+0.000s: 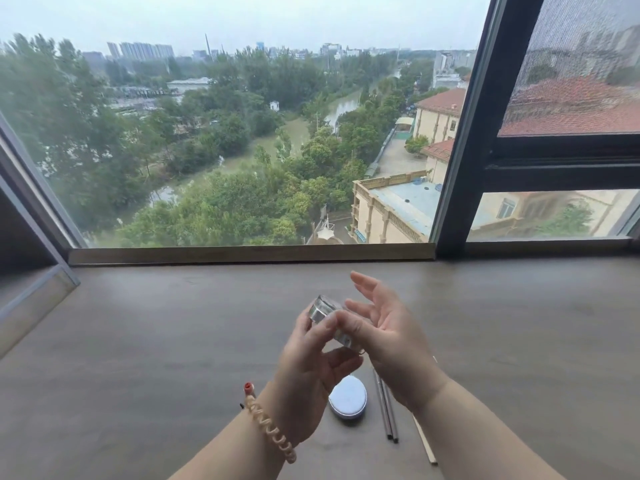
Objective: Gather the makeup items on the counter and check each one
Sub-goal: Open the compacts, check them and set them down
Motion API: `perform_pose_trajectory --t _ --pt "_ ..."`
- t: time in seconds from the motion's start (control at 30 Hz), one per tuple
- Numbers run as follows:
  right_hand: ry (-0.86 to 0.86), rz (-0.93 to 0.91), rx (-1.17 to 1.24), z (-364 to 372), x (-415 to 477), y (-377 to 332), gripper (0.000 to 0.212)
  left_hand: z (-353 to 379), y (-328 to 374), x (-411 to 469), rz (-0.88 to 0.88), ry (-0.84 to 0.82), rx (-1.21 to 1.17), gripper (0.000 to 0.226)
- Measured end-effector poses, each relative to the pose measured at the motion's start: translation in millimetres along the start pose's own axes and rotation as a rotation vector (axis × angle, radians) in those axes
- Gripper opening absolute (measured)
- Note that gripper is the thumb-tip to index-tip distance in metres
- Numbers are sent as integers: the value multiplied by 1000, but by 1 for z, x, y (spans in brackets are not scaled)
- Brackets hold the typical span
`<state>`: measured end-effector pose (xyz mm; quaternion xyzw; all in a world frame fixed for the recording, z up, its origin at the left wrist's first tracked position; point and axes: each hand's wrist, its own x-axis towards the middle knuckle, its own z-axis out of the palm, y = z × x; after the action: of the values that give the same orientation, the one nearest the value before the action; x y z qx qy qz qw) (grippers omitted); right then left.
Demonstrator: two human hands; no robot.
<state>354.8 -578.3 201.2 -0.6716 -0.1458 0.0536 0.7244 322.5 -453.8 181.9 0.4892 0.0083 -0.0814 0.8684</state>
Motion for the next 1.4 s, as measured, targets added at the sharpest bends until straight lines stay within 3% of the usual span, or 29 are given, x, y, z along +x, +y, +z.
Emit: perform_pose_trajectory --t 0.13,0.3,0.63,0.83,0.97,1.1,1.17,1.27,1.4 --pt "-41 2 -3 0 0 2 63 -7 8 0 -9 3 -74 77" --pt "-23 -75 -192 6 1 5 68 -9 10 0 9 -9 -81 64" --pt "96 -241 -338 30 2 12 69 -16 16 -8 15 -41 -179 79" --pt "237 -111 -38 23 15 15 47 -25 12 -9 -19 -70 -201 75" --pt "342 27 104 15 21 8 50 -26 10 -13 -73 -137 -268 61" --pt "327 118 136 7 31 8 39 -36 8 -18 -151 -161 -157 62" --pt "289 109 115 7 35 10 45 -41 8 -21 -175 -151 -71 59" --pt "223 114 67 4 39 16 60 -43 5 -25 -204 -37 26 57" --pt "111 129 -16 2 40 33 46 -49 -10 -29 -260 225 149 39"
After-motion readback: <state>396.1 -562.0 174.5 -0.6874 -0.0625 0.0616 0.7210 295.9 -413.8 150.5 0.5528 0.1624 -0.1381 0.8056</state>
